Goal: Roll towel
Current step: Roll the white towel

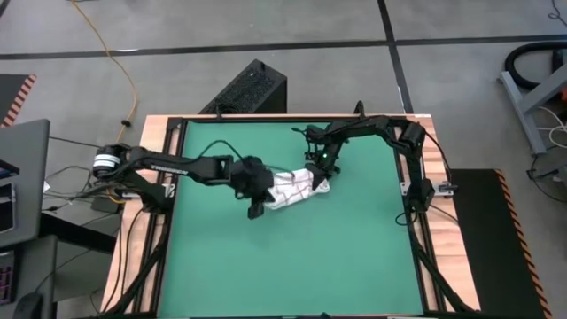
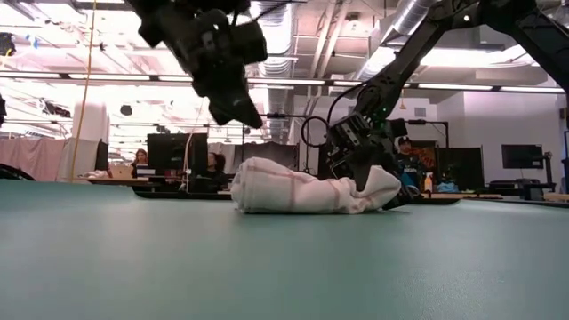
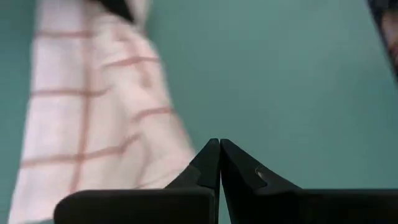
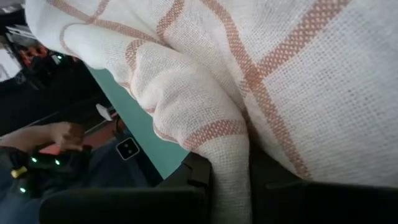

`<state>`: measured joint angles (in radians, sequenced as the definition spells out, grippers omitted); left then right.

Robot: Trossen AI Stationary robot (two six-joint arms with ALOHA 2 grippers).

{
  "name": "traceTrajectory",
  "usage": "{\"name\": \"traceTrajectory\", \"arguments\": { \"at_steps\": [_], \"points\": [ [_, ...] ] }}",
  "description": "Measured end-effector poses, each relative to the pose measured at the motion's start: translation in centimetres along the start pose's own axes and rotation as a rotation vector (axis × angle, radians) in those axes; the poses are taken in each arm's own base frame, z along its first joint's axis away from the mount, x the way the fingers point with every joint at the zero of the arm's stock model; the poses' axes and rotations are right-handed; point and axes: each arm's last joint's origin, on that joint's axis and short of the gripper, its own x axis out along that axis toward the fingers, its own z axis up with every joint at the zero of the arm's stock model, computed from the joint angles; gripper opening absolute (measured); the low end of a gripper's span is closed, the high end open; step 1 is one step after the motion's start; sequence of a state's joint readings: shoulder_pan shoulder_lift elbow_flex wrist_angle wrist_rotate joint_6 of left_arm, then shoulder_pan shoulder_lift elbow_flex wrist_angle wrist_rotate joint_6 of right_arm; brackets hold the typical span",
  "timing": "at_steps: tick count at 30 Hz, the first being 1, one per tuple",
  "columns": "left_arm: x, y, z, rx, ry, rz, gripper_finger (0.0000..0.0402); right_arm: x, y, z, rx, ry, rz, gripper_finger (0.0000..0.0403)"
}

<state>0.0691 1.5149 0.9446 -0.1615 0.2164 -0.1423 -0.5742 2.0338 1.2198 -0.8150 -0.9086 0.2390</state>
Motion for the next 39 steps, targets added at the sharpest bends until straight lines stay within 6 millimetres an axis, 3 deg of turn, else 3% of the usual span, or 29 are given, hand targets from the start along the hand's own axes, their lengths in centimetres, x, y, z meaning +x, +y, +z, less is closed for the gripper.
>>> {"name": "traceTrajectory", "arguments": {
  "at_steps": [6, 9, 12, 19, 26, 32, 39],
  "points": [
    [2.2, -2.2, 0.3, 0.219, 0.075, 0.073, 0.0000, -0.1, -0.1, 0.1, -0.010, -0.008, 0.007, 0.0060],
    [3.8, -2.3, -0.8, 0.278, 0.157, 0.139, 0.0000, -0.1, -0.1, 0.1, -0.018, -0.010, 0.010, 0.0060],
    [4.3, -2.1, -0.4, 0.282, 0.151, 0.179, 0.0000, 0.0, 0.0, 0.1, -0.028, -0.009, 0.010, 0.0060],
    [5.1, -0.1, -0.5, 0.308, 0.171, 0.249, 0.0000, 0.0, 0.0, 0.2, -0.041, -0.015, 0.011, 0.0060],
    [4.0, 3.9, 0.0, 0.295, 0.180, 0.327, 0.0000, 0.2, 0.1, 0.2, -0.057, -0.016, 0.003, 0.0060],
    [3.2, 7.3, 0.0, 0.235, 0.163, 0.289, 0.0000, 0.5, 0.4, 0.2, -0.075, -0.009, -0.003, 0.0060],
    [2.9, 8.3, -0.2, 0.234, 0.158, 0.230, 0.0000, 0.7, 0.4, 0.2, -0.082, -0.019, -0.053, 0.0060]
  ]
}}
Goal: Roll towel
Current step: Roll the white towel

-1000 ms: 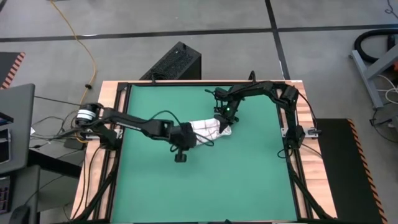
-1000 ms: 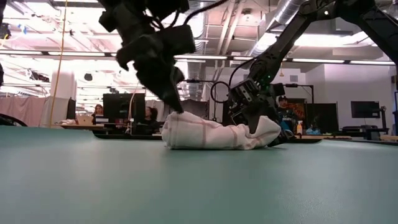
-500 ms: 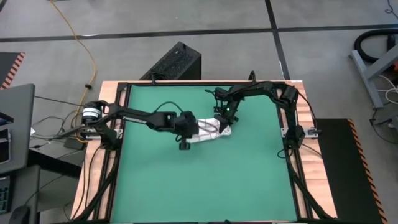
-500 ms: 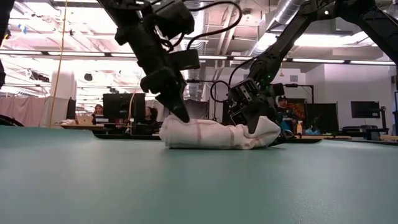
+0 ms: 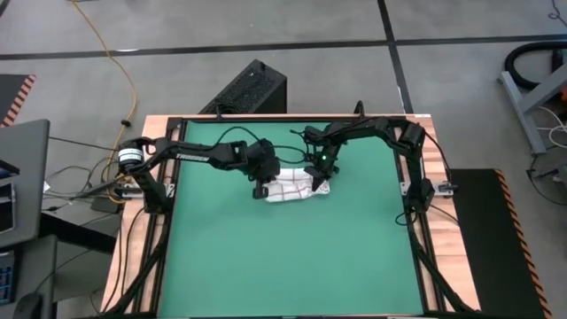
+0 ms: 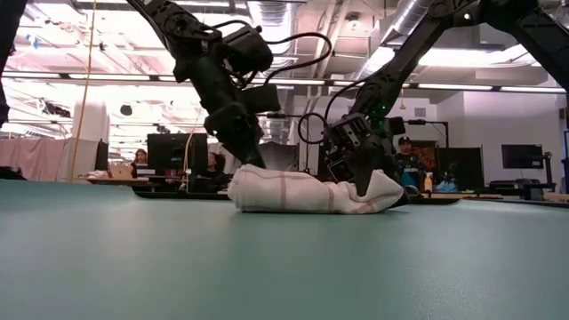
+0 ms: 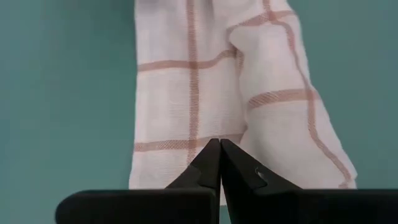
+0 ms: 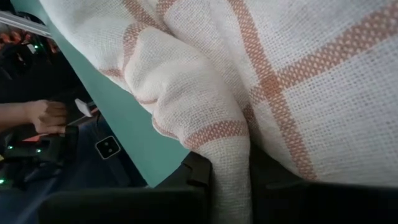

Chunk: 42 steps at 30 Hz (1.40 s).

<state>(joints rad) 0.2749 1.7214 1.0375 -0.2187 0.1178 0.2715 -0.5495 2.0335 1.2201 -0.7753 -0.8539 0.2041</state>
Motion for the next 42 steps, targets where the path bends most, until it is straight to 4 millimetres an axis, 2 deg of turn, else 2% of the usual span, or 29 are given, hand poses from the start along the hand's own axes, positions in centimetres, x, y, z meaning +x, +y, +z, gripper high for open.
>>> {"name": "traceTrajectory", "arguments": {
  "at_steps": [5, 9, 11, 13, 15, 18, 26, 29, 33, 38, 42],
  "points": [
    [-0.5, 0.0, -0.1, 0.029, 0.007, -0.006, 0.0000, 0.0, 0.0, 0.0, 0.002, -0.001, -0.001, 0.0068],
    [-5.0, 0.2, 1.3, 0.019, -0.120, -0.019, 0.0000, 0.0, 0.0, 0.0, 0.004, -0.001, -0.001, 0.0066],
    [-7.1, -0.5, 2.2, 0.061, -0.196, -0.045, 0.0000, 0.0, 0.0, 0.0, 0.004, -0.001, -0.001, 0.0066],
    [-7.9, -1.9, 2.6, 0.145, -0.219, -0.086, 0.0000, 0.1, 0.1, 0.0, 0.002, 0.001, -0.001, 0.0066],
    [-7.4, -3.4, 2.6, 0.224, -0.202, -0.134, 0.0000, 0.2, 0.1, 0.0, 0.000, 0.004, -0.001, 0.0066],
    [-5.5, -5.0, 2.5, 0.292, -0.166, -0.188, 0.0000, 0.2, 0.2, 0.0, 0.000, 0.005, 0.002, 0.0066],
    [-0.2, -4.7, 0.8, 0.252, -0.002, -0.129, 0.0000, 0.8, 0.7, -0.1, -0.022, 0.016, -0.008, 0.0067],
    [1.0, -4.1, 0.0, 0.204, 0.043, -0.127, 0.0000, 1.0, 0.8, -0.1, -0.033, 0.015, -0.008, 0.0067],
    [1.2, -2.7, -0.3, 0.170, 0.049, -0.092, 0.0000, 1.1, 0.9, -0.1, -0.035, 0.016, -0.012, 0.0067],
    [0.6, -0.3, -0.2, 0.112, 0.009, -0.041, 0.0000, 1.1, 0.9, -0.1, -0.035, 0.015, -0.018, 0.0067],
    [0.7, 1.0, -0.7, 0.075, 0.003, -0.055, 0.0000, 1.1, 0.9, -0.1, -0.034, 0.014, -0.020, 0.0067]
  ]
}}
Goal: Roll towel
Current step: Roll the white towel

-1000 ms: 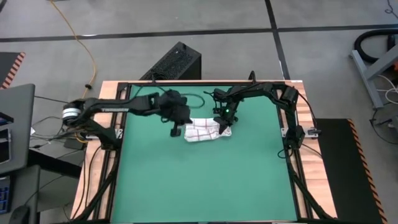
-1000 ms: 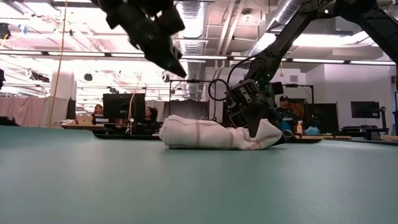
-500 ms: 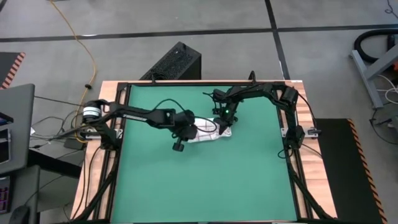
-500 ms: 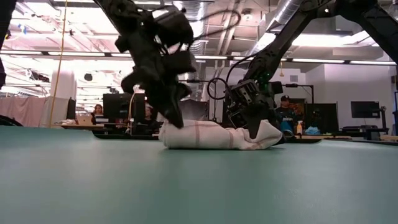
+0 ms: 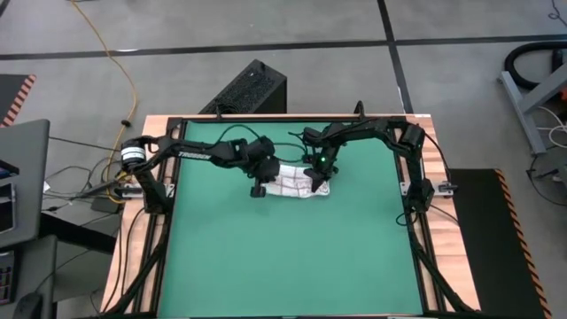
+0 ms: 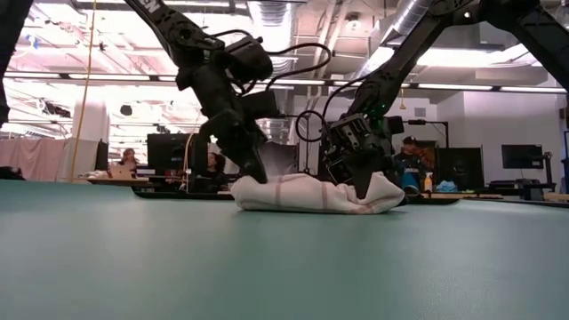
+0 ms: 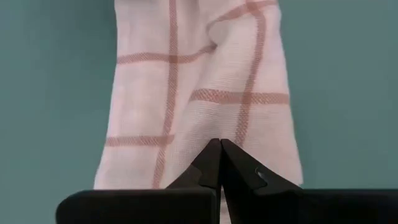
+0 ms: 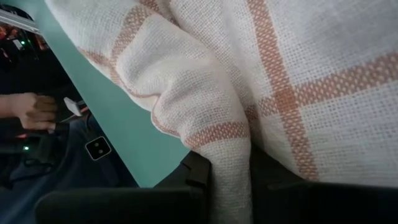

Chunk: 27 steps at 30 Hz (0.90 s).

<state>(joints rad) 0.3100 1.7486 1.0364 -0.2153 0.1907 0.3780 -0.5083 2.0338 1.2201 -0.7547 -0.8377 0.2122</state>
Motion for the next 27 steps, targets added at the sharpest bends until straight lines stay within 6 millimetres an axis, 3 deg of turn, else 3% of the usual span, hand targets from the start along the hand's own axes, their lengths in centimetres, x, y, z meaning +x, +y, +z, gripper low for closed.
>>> {"name": "traceTrajectory", "arguments": {
  "at_steps": [9, 19, 22, 27],
  "points": [
    [-0.3, 2.0, -0.7, -0.020, -0.023, 0.013, 0.0000, 0.0, 0.0, 0.0, -0.019, -0.003, -0.002, 0.0067],
    [3.9, 2.4, -3.3, -0.110, 0.062, -0.111, 0.0000, 0.1, 0.0, 0.1, -0.138, -0.016, -0.056, 0.0068],
    [3.9, 2.5, -3.6, -0.107, 0.076, -0.119, 0.0000, -0.3, 0.4, -0.1, -0.235, -0.026, -0.078, 0.0068],
    [3.6, 3.5, -4.3, -0.146, 0.092, -0.110, 0.0000, -2.7, 1.8, -0.6, -0.409, -0.117, -0.291, 0.0068]
  ]
}}
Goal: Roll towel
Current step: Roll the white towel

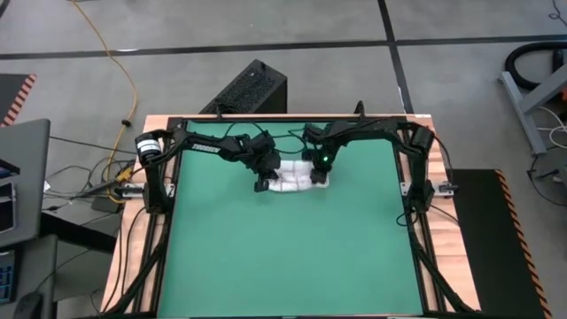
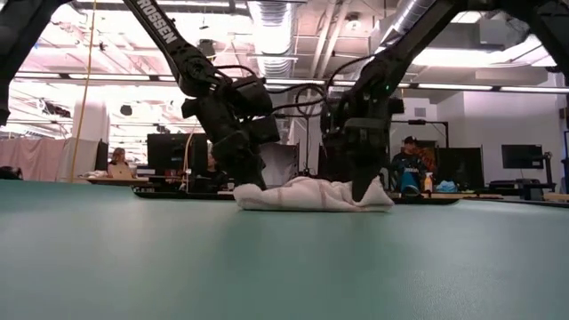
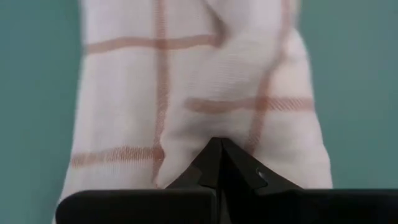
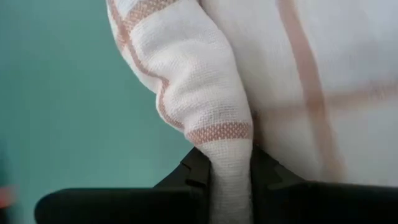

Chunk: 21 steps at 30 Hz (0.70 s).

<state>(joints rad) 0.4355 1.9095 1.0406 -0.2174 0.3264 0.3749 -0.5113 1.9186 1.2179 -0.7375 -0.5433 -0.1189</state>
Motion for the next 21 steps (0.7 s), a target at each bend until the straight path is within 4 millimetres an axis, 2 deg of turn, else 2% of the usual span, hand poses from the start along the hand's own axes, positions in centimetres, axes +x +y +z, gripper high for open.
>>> {"name": "traceTrajectory", "arguments": {
  "at_steps": [3, 5, 10, 13, 16, 21],
  "points": [
    [-0.1, 0.4, -0.2, -0.025, 0.003, 0.009, 0.0000, -1.8, 0.6, 0.0, -0.086, -0.036, -0.134, 0.0068],
    [-0.1, 0.5, -0.3, -0.027, 0.006, 0.012, 0.0000, -2.7, 1.0, -0.1, -0.124, -0.052, -0.164, 0.0068],
    [-0.1, 0.5, -0.3, -0.018, 0.009, 0.015, 0.0000, -3.5, 0.6, -0.2, -0.142, -0.063, -0.180, 0.0077],
    [-0.1, 0.6, -0.4, -0.015, 0.012, 0.020, 0.0000, -3.5, -0.1, -0.3, -0.124, -0.056, -0.181, 0.0108],
    [-0.1, 0.7, -0.4, -0.006, 0.015, 0.023, 0.0000, -3.6, -0.8, -0.7, -0.103, -0.048, -0.202, 0.0156],
    [-0.1, 0.7, -0.5, 0.003, 0.019, 0.022, 0.0000, -4.7, -2.3, -1.0, -0.116, -0.069, -0.208, 0.0224]
  ]
}}
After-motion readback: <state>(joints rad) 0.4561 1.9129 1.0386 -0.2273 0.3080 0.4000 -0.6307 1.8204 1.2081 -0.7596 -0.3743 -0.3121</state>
